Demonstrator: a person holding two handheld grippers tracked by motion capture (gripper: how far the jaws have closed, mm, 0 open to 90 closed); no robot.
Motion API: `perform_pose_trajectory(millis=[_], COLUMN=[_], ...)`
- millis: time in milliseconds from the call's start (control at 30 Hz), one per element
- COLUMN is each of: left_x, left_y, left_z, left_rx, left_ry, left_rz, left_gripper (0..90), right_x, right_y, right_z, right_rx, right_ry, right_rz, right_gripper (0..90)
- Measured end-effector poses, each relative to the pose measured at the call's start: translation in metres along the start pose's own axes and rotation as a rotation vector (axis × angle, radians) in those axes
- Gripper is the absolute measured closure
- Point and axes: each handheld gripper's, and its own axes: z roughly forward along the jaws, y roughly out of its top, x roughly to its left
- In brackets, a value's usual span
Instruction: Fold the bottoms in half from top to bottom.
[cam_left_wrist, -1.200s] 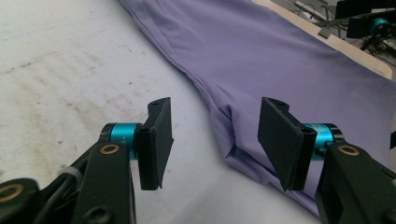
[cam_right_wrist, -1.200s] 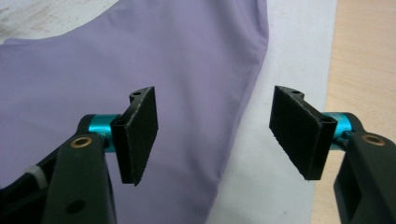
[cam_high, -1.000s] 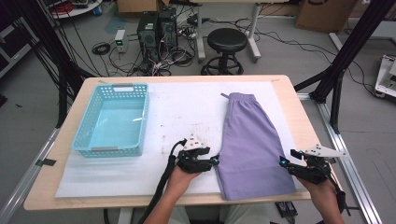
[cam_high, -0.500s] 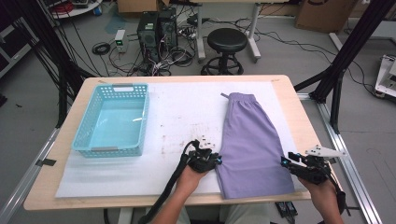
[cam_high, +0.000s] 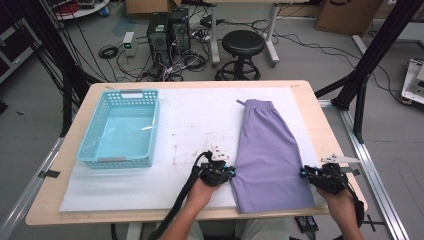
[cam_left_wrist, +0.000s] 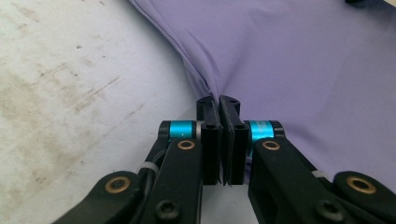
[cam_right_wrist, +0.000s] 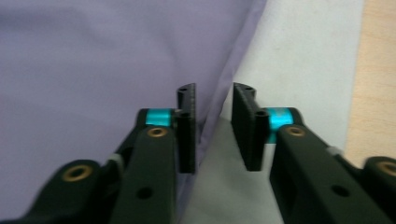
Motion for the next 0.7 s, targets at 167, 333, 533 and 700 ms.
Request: perform_pose_trajectory(millis=[167, 333, 533, 700], left_x=[0.004, 0.009, 0.011, 0.003], left_y=[-0.006, -0.017, -0.035, -0.053], left_z=[-0.009, -0.023, -0.046, -0.061], left_rx=[0.010, 0.008, 0.009, -0.011], left_ry=[-0.014, -0.030, -0.036, -0.040], left_rz=[0.003, -0.010, -0.020, -0.024], left_gripper=[87.7, 87.7, 87.6, 87.6], right_x=[0.004, 0.019, 0.048, 0.064], right_y=[-0.002, -0.007, -0.014, -0.020], right_z=[-0.002, -0.006, -0.009, -0.013], right_rx=[0.018, 0.035, 0.043, 0.057], right_ry=[0.042, 0.064, 0.063, 0.060], right_rz=[-0.007, 0.002, 0.000, -0.013], right_gripper=[90.0, 90.0, 90.0, 89.9])
